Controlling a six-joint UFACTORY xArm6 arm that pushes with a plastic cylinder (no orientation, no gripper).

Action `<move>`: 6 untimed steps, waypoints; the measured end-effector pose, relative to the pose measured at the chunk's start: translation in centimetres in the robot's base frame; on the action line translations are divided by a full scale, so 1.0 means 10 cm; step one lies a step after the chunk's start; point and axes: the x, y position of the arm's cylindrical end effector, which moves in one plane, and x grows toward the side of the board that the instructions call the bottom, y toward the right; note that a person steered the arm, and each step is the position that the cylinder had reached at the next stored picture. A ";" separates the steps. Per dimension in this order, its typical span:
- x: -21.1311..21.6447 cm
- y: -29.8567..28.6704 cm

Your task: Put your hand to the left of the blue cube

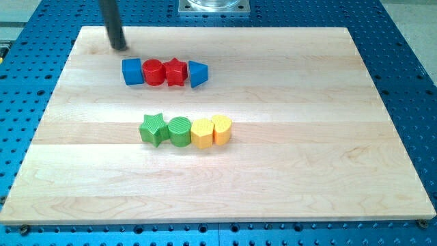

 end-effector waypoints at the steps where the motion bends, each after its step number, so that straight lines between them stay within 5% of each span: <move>1: 0.01 -0.47; 3: 0.65 -0.53; 6: 0.76 -0.01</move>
